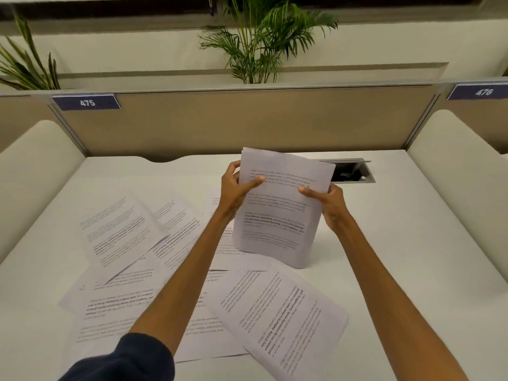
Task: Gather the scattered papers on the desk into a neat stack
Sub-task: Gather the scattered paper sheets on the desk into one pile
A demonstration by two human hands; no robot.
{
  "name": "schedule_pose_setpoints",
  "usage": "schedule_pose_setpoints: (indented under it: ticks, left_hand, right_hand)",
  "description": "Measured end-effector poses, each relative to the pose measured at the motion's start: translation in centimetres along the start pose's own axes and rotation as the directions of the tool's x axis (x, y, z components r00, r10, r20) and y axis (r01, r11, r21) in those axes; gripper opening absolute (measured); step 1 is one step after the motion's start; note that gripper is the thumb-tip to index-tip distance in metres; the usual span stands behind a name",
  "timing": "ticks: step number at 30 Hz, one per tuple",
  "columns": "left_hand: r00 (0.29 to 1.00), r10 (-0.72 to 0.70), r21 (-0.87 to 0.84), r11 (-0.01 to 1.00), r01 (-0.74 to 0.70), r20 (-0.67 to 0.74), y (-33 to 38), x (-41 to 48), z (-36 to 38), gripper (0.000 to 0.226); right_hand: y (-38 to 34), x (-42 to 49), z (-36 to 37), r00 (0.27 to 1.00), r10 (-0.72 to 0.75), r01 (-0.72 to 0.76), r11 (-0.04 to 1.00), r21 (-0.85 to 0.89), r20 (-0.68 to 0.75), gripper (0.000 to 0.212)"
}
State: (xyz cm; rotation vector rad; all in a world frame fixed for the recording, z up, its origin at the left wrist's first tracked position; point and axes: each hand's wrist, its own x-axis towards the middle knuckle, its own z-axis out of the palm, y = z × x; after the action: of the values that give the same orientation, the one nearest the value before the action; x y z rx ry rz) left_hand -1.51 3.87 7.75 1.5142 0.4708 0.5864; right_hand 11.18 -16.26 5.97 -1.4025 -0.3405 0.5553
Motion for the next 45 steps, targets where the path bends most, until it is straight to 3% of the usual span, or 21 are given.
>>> schedule_pose_setpoints:
  ticks: [4,9,14,21,31,34,36,40,42,45]
  left_hand:
    - [1.000,-0.004,0.034,0.999,0.004,-0.006,-1.0,-0.8,-0.1,0.047]
    - [1.000,0.002,0.044,0.999,-0.002,0.000,-3.7,-2.8,-0.9,0.038]
    - [1.000,-0.011,-0.004,1.000,0.011,-0.023,-2.5,-2.4,-1.4,0.029]
    - [0.994,-0.104,0.089,0.991,0.101,0.032,-4.4,-3.5,-1.6,0.052]
    - [0.992,-0.109,0.016,0.994,0.110,-0.069,-3.1,-3.4,-4.1,0.038]
    - [0.978,-0.157,0.049,0.985,0.164,-0.135,-4.3,-4.2,-7.1,0.043]
    - [0.963,-0.201,0.044,0.976,0.213,-0.181,-5.4,-5.0,-9.3,0.044]
    - [0.918,-0.316,-0.033,0.948,0.318,-0.240,-7.6,-6.7,-14.0,0.048]
    - [0.891,-0.372,-0.080,0.928,0.364,-0.261,-8.7,-7.2,-16.2,0.052]
    - [0.870,-0.429,-0.115,0.903,0.413,-0.242,-9.4,-7.7,-18.4,0.051]
  right_hand:
    - [1.4,-1.1,0.9,1.000,0.015,-0.016,0.995,-0.098,-0.017,0.053]
    - [3.2,-2.5,1.7,0.998,0.065,-0.065,0.992,-0.111,-0.008,0.041]
    - [1.9,-2.3,1.8,0.999,0.011,-0.014,0.995,-0.095,-0.033,0.035]
    - [3.9,-2.7,1.7,0.997,0.073,-0.075,0.979,-0.189,-0.015,0.034]
    - [2.9,-2.0,4.6,0.993,0.106,-0.099,0.985,-0.139,0.044,0.044]
    - [4.5,-2.1,5.4,0.985,0.155,-0.132,0.956,-0.260,0.073,0.044]
    - [6.5,-2.3,5.3,0.971,0.223,-0.155,0.858,-0.489,0.085,0.056]
    - [9.7,-3.8,4.8,0.902,0.424,-0.114,0.404,-0.908,0.075,0.100]
    - [10.6,-5.2,5.1,0.889,0.452,-0.023,0.195,-0.981,0.069,0.115]
    - [11.9,-6.9,5.6,0.918,0.392,0.024,0.076,-0.997,0.052,0.123]
